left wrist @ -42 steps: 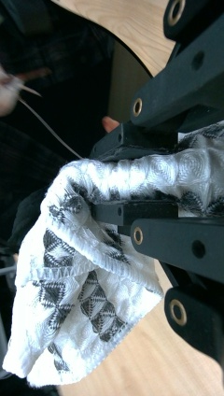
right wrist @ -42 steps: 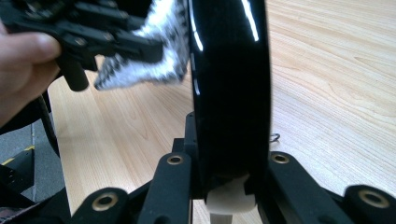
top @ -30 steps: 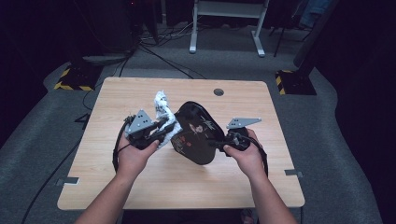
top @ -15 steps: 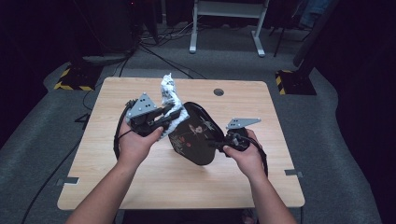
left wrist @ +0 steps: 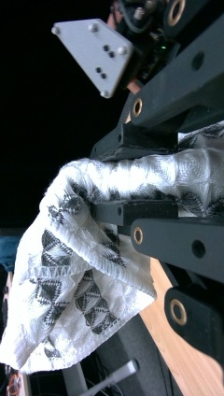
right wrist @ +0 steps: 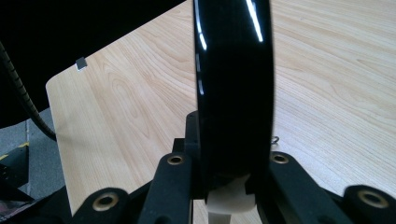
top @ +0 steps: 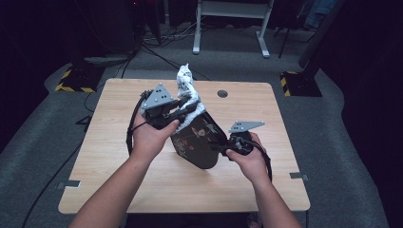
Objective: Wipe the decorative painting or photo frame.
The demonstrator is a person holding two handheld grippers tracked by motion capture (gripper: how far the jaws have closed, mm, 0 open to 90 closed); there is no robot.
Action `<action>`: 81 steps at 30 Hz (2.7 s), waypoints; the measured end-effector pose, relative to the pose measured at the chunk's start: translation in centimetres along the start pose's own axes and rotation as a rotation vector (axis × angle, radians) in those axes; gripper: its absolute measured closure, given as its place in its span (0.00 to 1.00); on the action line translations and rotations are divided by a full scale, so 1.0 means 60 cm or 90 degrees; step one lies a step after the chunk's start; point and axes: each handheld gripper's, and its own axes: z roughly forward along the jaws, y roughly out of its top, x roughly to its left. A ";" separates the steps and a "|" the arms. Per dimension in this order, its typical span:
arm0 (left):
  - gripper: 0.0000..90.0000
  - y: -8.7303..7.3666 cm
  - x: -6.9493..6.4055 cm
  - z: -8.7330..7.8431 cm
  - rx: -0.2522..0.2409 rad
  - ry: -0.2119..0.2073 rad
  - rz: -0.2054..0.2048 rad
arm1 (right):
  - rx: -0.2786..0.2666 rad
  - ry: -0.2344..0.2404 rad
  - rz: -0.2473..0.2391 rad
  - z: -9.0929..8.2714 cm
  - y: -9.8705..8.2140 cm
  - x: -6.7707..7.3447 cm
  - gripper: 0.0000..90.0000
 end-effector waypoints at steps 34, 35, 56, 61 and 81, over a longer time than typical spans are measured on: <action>0.80 -0.003 0.017 0.054 0.032 0.040 0.027 | 0.000 -0.001 -0.007 0.001 -0.001 0.004 0.89; 0.80 -0.003 0.018 0.054 0.032 0.041 0.027 | 0.000 0.000 -0.007 0.001 -0.001 0.004 0.89; 0.81 -0.019 0.040 0.049 0.027 0.082 0.003 | 0.006 0.001 -0.008 -0.001 -0.002 0.002 0.90; 0.82 -0.023 0.045 0.047 0.029 0.091 0.000 | 0.006 0.000 -0.008 -0.001 -0.003 0.003 0.90; 0.83 -0.073 0.071 0.036 0.045 0.104 -0.054 | 0.007 0.001 -0.006 -0.003 -0.004 0.000 0.90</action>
